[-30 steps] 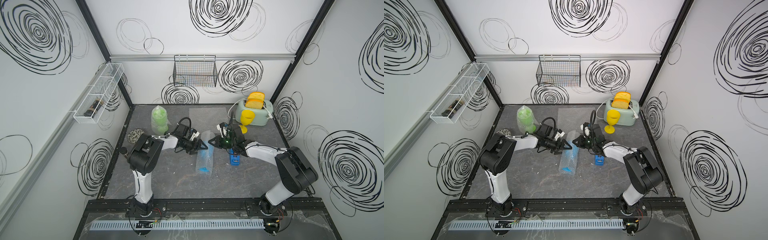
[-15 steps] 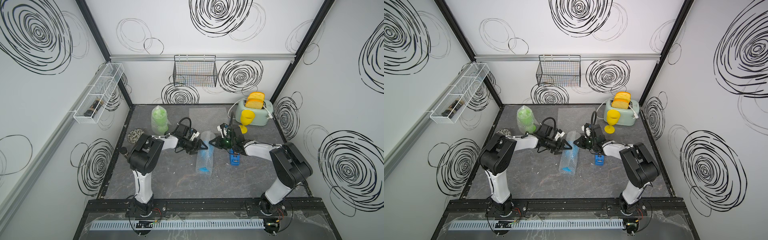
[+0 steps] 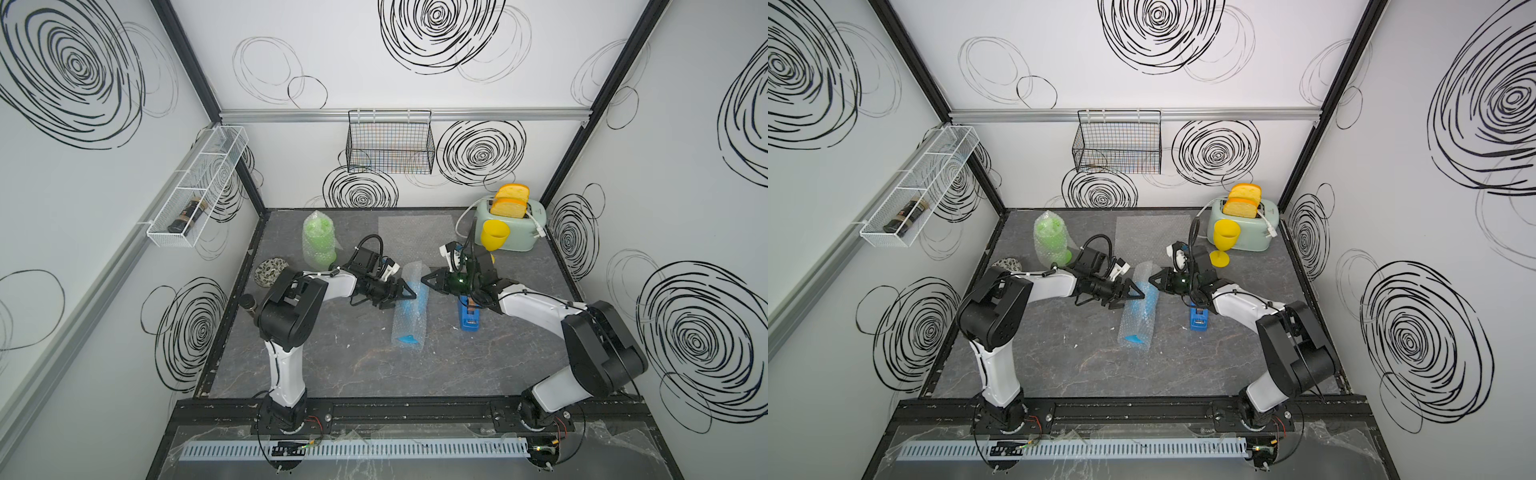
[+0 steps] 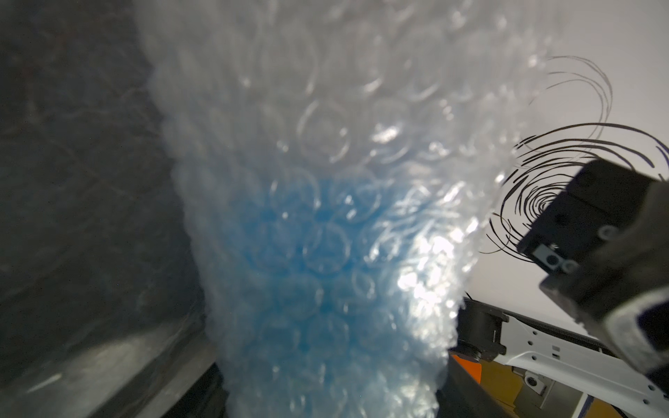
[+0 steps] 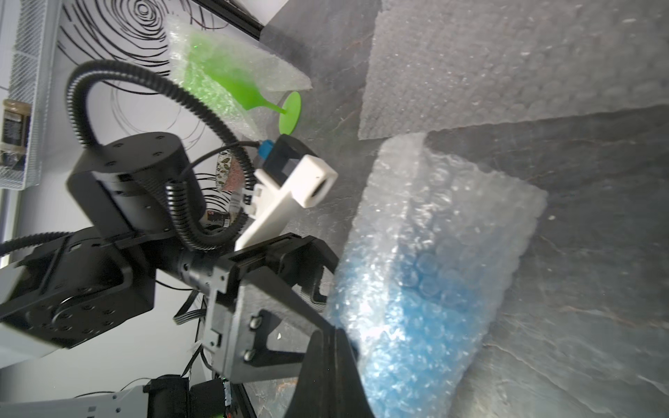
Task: Wrap wine glasses in bubble wrap
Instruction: Stick the tape on the bubble wrap, then pick up the bubble wrap from the center of the board.
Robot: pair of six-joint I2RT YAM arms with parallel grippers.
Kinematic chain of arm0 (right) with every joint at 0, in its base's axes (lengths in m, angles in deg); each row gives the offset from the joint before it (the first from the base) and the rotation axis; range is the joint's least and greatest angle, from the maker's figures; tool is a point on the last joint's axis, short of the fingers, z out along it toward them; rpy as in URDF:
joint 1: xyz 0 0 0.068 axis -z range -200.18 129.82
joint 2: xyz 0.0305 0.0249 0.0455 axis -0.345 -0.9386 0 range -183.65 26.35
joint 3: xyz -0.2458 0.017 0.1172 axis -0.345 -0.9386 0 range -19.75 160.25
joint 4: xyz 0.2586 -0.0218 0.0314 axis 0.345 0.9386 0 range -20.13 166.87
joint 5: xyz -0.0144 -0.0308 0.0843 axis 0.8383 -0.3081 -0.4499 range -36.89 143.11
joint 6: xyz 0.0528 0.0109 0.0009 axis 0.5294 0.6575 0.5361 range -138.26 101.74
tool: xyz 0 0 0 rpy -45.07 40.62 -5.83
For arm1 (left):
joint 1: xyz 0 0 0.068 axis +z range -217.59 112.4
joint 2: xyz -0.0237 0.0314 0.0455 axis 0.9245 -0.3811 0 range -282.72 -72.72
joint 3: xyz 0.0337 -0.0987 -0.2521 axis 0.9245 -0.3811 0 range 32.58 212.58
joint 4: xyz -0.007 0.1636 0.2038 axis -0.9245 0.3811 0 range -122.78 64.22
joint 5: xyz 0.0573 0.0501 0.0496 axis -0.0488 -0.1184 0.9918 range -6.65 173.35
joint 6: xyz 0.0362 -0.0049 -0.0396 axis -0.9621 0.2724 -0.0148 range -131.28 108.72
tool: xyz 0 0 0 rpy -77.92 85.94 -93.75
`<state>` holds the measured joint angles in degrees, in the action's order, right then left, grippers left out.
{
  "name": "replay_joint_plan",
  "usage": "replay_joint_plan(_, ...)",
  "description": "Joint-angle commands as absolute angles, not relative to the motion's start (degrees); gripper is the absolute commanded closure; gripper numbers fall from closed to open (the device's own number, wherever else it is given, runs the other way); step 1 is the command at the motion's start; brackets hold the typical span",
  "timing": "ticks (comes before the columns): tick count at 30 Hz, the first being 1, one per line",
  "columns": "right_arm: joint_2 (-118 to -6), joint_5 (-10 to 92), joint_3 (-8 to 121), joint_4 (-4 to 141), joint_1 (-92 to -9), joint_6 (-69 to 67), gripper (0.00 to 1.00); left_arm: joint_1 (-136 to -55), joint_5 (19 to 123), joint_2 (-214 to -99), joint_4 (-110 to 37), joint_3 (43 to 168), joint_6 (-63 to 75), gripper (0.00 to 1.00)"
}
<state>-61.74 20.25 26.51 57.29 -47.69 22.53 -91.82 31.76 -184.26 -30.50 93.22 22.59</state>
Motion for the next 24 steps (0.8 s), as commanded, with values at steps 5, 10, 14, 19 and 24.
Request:
replay_joint_plan(5, -66.4, 19.4, 25.7, 56.9, -48.5, 22.4, 0.99, -92.2, 38.6, -185.7, -25.5, 91.7, 21.5, 0.25)
replay_joint_plan(10, -70.2, 18.9, 26.4, 56.2, -48.4, 22.3, 1.00, -92.2, 38.5, -186.4, -25.8, 91.6, 21.7, 0.25)
replay_joint_plan(14, -71.9, 19.4, 25.4, 55.7, -47.2, 22.1, 1.00, -92.1, 38.3, -185.9, -25.9, 91.6, 21.7, 0.25)
replay_joint_plan(19, -70.0, 18.7, 24.6, 57.3, -45.1, 21.9, 0.99, -92.1, 38.1, -185.3, -25.7, 91.7, 21.7, 0.22)
replay_joint_plan(24, -64.3, 18.7, 24.3, 61.8, -44.4, 20.2, 0.92, -92.1, 37.7, -185.0, -25.6, 92.2, 22.0, 0.19)
